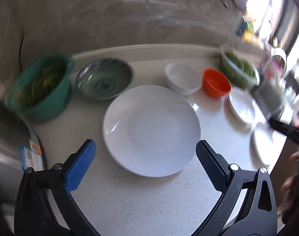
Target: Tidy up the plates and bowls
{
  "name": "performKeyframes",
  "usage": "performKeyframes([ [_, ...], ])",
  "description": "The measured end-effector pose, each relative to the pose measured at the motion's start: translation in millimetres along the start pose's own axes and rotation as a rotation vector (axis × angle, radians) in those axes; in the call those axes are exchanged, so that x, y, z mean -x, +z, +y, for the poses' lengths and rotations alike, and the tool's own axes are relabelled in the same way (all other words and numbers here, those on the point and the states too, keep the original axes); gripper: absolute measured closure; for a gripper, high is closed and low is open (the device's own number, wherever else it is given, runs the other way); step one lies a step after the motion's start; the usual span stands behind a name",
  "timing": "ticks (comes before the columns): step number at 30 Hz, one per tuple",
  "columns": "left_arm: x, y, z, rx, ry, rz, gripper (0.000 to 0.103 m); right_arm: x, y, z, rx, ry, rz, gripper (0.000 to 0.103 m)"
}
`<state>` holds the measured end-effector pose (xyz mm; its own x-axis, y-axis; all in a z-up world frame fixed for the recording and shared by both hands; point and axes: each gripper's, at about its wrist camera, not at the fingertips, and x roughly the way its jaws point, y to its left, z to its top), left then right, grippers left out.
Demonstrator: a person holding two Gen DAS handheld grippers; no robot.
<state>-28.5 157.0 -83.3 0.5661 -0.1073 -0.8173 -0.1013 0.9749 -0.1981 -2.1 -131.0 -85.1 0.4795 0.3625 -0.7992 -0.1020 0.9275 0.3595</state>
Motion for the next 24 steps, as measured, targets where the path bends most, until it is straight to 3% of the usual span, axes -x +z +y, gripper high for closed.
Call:
performKeyframes([
  [2,-11,-9,29,0.041,0.016,-0.005,0.001,-31,1,-11,-0.077,0.086,0.103,0.000],
  [5,-24,-14,45,-0.005,0.042,-0.015,0.003,-78,-2,-17,-0.068,0.091,0.238,0.000],
  [9,-44,0,47,-0.053,0.012,-0.083,0.003,-119,10,-24,-0.111,0.257,0.302,0.001],
  [11,-65,7,46,-0.062,0.010,-0.023,0.003,-125,19,-24,-0.097,0.312,0.298,0.000],
  [12,-80,12,46,-0.041,-0.007,0.058,0.003,-137,25,-29,-0.098,0.298,0.322,0.000],
  [14,-104,18,55,0.015,0.014,0.177,0.009,-153,31,-41,-0.145,0.326,0.359,0.010],
  [15,-110,20,61,0.029,0.032,0.182,0.018,-159,36,-42,-0.160,0.351,0.367,0.017],
  [19,-136,30,91,0.146,0.037,0.239,0.020,-179,46,-48,-0.183,0.433,0.414,0.030],
  [22,-146,38,97,0.137,0.027,0.245,0.021,-189,53,-47,-0.175,0.462,0.415,0.039],
  [24,-156,42,99,0.129,0.017,0.284,0.033,-196,54,-47,-0.185,0.500,0.422,0.044],
])
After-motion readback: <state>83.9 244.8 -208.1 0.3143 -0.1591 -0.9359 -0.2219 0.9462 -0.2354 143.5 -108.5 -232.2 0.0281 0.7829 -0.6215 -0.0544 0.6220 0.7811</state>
